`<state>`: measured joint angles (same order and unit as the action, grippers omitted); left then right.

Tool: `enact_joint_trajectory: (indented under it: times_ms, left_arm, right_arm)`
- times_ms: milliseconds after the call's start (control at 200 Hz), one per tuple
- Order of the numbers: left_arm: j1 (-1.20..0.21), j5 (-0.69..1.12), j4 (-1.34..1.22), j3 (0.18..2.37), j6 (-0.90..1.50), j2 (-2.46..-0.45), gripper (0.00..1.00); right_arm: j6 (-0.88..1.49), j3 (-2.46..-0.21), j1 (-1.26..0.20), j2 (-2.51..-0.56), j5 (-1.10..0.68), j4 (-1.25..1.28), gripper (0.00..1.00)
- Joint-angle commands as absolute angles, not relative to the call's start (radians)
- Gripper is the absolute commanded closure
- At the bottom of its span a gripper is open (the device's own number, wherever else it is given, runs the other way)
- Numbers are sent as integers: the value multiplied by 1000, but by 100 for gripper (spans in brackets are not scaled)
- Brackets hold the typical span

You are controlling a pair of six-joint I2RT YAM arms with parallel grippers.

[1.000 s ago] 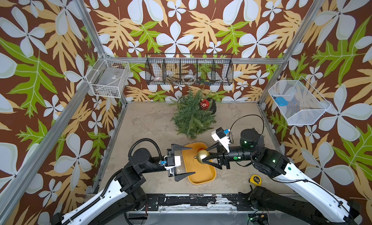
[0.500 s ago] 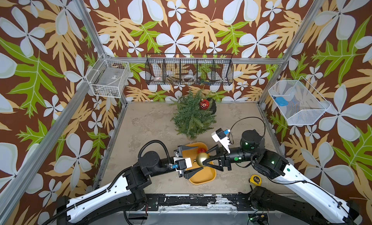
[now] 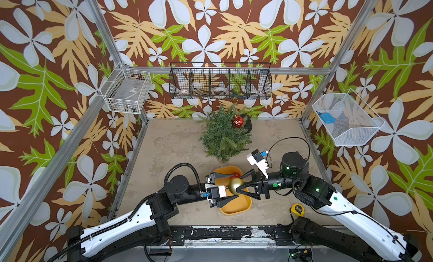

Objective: Decorate the small christmas tree with ornaments
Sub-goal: Adjust the ornament.

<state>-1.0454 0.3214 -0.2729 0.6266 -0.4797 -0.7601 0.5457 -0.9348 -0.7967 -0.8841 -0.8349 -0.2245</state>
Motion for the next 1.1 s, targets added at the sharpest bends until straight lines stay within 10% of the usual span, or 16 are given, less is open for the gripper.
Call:
enact_joint_trajectory:
  times_ms: [0,566,1096]
  left_arm:
    - [-1046,343,-308,637,-479,-760,30]
    - [-1046,338,-308,638,-471,-744,44]
    - [-1046,324,-310,643,-474,-769,45]
  right_arm:
    - [557,-930,-796,-879,-844,-197,39]
    - [575,-924,-797,-881,-853,-178,26]
    - [600,-913,-798,-889,-854,-155,35]
